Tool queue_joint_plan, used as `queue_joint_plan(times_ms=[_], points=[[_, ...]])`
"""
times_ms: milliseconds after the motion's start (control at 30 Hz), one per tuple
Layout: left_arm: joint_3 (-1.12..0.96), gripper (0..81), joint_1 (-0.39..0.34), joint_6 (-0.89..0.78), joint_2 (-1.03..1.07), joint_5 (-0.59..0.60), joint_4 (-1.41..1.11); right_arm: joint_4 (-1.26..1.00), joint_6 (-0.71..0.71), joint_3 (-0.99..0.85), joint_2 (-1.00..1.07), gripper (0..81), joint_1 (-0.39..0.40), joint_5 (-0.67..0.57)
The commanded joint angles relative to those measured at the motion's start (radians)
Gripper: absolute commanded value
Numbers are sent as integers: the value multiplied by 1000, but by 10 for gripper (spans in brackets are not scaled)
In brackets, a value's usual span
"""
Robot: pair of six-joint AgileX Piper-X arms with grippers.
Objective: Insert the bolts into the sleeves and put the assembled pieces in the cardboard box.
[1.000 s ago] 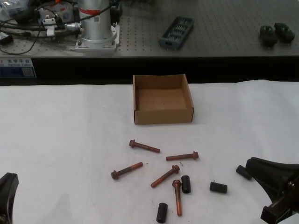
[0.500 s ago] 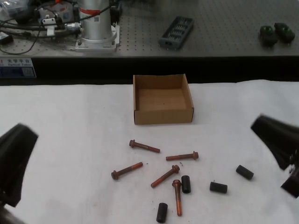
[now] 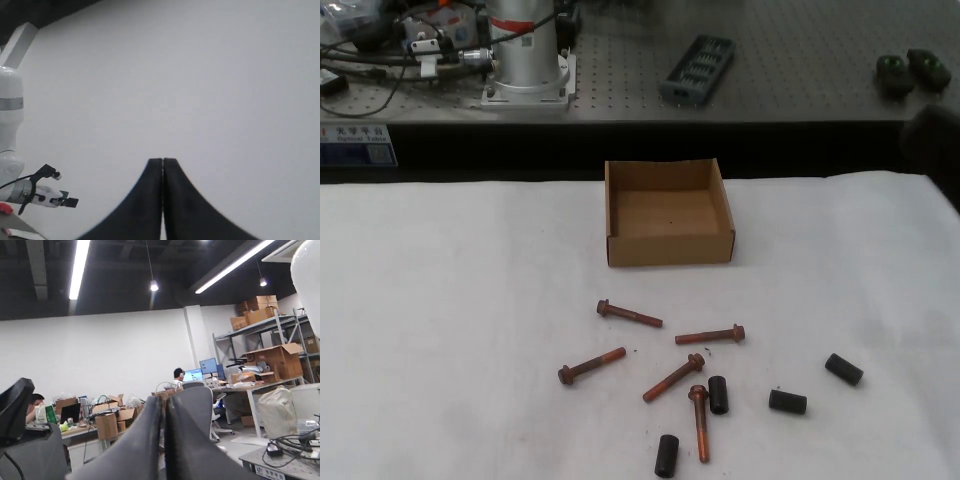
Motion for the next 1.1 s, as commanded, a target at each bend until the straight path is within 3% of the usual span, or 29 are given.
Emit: queue_joint_plan(times_ms=[0, 200, 333, 433, 533, 633, 700, 867, 1067], points=[[-10, 5, 1, -187, -7, -79, -33, -28, 64, -10, -8, 43, 1, 1], [-10, 5, 1, -304, -7, -45, -2, -5, 66, -10, -8, 43, 1, 2], [-10, 5, 1, -154, -7, 36, 146, 92, 21, -10, -8, 43, -2, -9], [-10, 5, 1, -62, 7, 67, 425, 394, -84, -34, -5, 43, -2, -57], [-13, 5, 4, -43, 46, 67, 628, 790, -333, -97, -3, 43, -2, -61], [-13, 5, 4, 44, 112, 57, 675, 1116, -586, -185, 4, 43, 1, 83], [-25, 5, 10, 95, 178, 6, 674, 1229, -632, -244, 22, 43, 1, 170], [-80, 5, 74, 179, 346, -30, 669, 1270, -641, -321, 140, 43, 1, 124], [-167, 5, 207, 233, 485, -18, 692, 1271, -641, -408, 371, 43, 1, 77]])
